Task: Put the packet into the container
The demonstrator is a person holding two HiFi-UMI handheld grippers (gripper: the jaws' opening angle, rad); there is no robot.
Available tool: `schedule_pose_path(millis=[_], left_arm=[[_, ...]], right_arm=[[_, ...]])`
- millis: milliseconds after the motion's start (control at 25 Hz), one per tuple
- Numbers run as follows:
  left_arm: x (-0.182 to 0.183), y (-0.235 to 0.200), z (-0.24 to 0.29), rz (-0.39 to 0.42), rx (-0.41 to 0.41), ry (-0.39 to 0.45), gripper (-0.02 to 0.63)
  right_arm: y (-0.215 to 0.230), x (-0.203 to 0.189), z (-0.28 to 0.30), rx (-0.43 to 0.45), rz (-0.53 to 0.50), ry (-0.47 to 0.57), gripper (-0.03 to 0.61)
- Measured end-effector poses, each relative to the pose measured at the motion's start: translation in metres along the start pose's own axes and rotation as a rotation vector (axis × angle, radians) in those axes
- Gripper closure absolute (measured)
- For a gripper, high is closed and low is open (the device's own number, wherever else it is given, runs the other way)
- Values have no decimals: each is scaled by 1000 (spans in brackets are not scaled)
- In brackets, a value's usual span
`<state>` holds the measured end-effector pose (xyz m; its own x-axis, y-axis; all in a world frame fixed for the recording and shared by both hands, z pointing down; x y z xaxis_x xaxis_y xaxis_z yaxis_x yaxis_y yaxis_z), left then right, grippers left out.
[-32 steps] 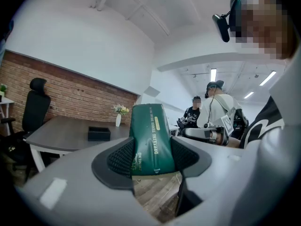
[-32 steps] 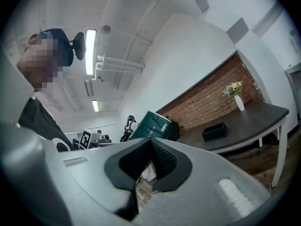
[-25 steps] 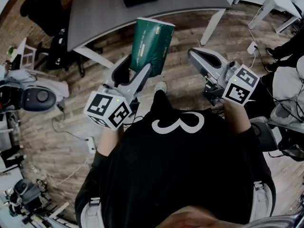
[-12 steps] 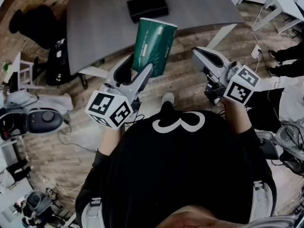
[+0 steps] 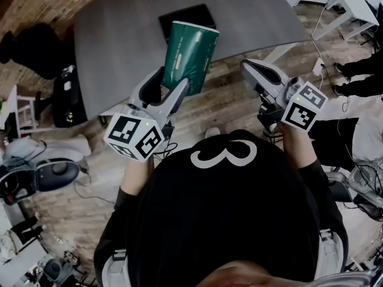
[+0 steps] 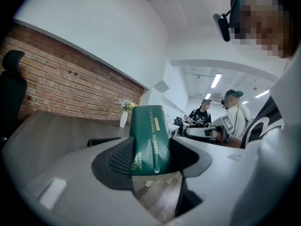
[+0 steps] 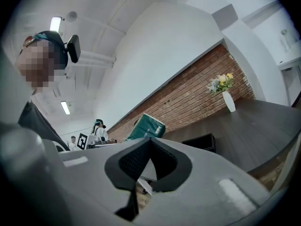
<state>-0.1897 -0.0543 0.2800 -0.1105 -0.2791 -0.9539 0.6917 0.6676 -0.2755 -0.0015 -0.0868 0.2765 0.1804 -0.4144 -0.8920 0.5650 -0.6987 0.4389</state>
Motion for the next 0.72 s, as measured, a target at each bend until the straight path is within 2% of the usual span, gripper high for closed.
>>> schedule_pose_path(millis=[480, 720], left_arm=[[6, -42, 57, 54, 10, -61, 345], [15, -68, 82, 99, 31, -99, 345]], right_arm=[[66, 7, 27, -28, 56, 2, 577], [100, 23, 55, -5, 56, -22, 577]])
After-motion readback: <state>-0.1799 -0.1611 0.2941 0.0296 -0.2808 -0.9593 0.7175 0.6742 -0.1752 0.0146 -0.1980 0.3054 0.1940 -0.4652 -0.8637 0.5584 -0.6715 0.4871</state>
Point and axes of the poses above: the fingertips, and each gripper's own axes: z forward along the fingers, y to its right, x out of its top, the point moved 3 cm from there along -z, backward along the fingers, and after that the axes turned 9 degrees about -x, right-handed, at the moved point
